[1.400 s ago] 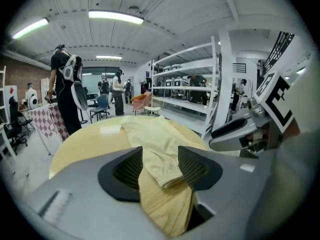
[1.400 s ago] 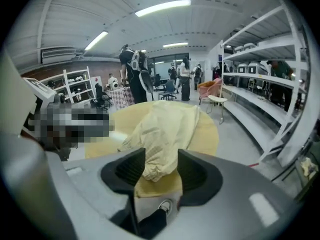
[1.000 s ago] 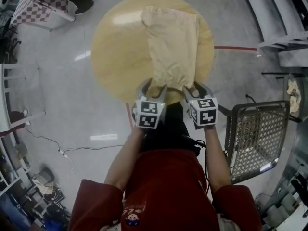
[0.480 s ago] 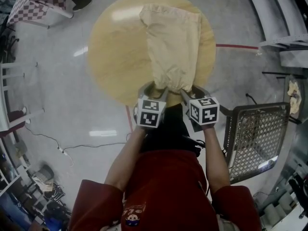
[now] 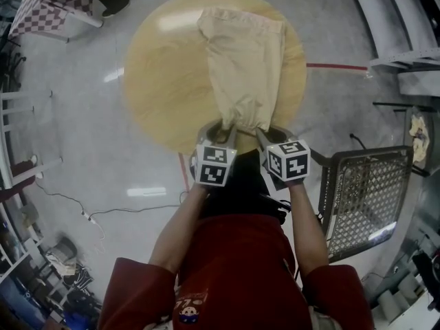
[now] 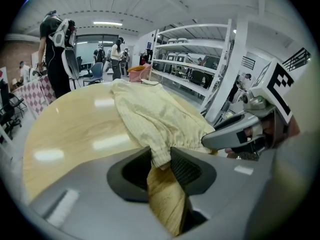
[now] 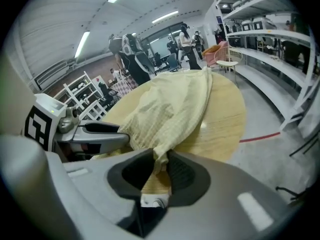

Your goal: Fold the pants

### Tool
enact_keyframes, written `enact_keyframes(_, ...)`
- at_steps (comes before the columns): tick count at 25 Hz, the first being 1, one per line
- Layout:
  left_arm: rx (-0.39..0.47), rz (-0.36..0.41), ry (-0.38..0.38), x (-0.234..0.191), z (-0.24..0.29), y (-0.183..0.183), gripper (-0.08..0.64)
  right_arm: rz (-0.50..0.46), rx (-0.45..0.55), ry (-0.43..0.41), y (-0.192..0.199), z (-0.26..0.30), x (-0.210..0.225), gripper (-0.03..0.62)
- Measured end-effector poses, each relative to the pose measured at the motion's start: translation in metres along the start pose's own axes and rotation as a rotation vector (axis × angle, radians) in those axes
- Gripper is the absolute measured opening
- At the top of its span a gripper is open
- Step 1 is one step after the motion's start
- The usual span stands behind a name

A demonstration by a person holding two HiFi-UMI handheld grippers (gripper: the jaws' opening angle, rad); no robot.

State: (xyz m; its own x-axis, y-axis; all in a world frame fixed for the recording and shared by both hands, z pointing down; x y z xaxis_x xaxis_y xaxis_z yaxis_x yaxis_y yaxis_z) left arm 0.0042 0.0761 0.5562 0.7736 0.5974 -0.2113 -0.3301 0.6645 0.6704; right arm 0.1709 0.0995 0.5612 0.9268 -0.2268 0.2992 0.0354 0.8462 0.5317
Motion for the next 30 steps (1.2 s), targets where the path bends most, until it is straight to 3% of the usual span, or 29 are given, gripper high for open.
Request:
enact_keyframes(14, 0.09, 0.047, -0.016, -0.005, -0.025, -0.033, 0.101, -0.019, 0.127, -0.02, -0.04, -0.027, -0.014, 0.069)
enact_keyframes(30, 0.219, 0.114, -0.041, -0.024, -0.044, -0.117, 0.1, -0.057, 0.282, 0.005, -0.122, -0.052, -0.017, 0.064)
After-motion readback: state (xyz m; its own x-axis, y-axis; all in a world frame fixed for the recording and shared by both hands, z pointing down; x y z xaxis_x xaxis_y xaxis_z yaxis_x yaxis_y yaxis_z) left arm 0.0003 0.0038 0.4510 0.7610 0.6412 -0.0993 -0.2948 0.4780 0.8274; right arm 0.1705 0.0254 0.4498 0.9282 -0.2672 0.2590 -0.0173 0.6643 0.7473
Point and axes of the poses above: the fingertips, and each gripper's own axes: z forward along the fingers, x to its right, y out of its underside, the point moved 8 cm from there along -z, backward along the fingers, and after that the axes turned 5 degrees about y, right-handed, at the moved point
